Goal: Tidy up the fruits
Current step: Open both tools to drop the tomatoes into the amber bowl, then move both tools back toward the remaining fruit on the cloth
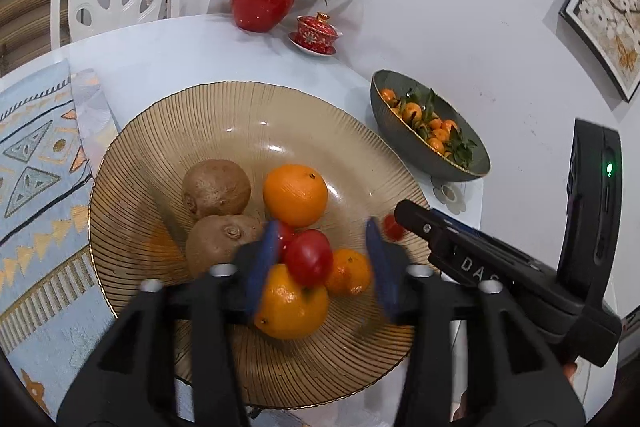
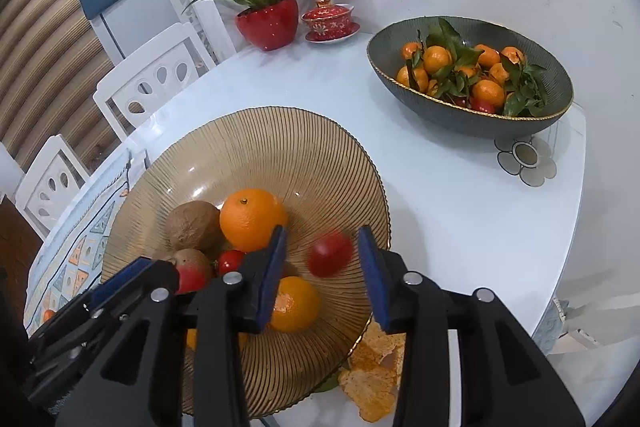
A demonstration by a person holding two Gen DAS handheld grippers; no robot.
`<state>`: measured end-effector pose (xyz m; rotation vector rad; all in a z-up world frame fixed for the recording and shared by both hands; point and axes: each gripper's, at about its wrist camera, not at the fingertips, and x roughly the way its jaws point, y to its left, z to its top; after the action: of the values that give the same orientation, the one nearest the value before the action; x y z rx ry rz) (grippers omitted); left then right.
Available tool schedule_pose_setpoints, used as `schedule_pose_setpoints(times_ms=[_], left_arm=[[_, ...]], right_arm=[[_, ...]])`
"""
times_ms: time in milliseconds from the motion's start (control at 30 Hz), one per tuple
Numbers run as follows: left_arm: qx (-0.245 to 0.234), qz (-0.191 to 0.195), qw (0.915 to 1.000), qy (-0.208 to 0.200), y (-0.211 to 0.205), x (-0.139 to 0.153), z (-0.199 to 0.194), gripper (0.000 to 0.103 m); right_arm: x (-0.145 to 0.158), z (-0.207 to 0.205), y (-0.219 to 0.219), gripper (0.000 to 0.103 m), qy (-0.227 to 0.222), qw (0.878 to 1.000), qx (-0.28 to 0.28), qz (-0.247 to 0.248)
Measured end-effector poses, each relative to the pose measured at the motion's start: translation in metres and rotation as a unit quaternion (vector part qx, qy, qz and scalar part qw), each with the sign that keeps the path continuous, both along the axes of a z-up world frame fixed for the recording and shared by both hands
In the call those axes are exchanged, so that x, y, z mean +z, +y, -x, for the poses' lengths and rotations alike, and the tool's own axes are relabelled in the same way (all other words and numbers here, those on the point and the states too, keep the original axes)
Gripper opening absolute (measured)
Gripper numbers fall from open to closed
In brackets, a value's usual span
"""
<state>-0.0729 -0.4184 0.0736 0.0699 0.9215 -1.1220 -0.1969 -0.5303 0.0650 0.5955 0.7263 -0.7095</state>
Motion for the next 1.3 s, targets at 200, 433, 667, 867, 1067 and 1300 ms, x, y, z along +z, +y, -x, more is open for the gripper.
schedule_pose_setpoints(times_ms=[200,433,667,867,1067,1300], left_arm=[[-0.001,0.001,0.9999,-0.010,0.015,0.007,0.000,0.049],[0.009,-0.001,0.9994,-0.033,0.045,0.018,0.003,0.054],[0.044,0.025,0.9982,-0.031,0.098,0.036,-0.006,0.057],[0.093,0.045,0.9938,-0.041,0.154,0.056,-0.019,0.068],[0.141,0.070,0.9869,-0.034,0.217,0.066,-0.037,0.077],[0.210,0.060,0.9740,-0.061,0.293,0.073,-0.061,0.083]], right_arm=[[0.005,0.009,0.008,0.038,-0.014,1.000,0.000,-0.007],[0.018,0.011,0.028,0.038,-0.033,0.999,0.018,-0.012],[0.040,-0.001,0.068,0.038,-0.055,0.996,0.064,0.000],[0.058,-0.023,0.114,0.039,-0.063,0.991,0.119,0.019],[0.064,-0.049,0.158,0.042,-0.057,0.984,0.166,0.030],[0.064,-0.087,0.213,0.048,-0.044,0.973,0.225,0.038]])
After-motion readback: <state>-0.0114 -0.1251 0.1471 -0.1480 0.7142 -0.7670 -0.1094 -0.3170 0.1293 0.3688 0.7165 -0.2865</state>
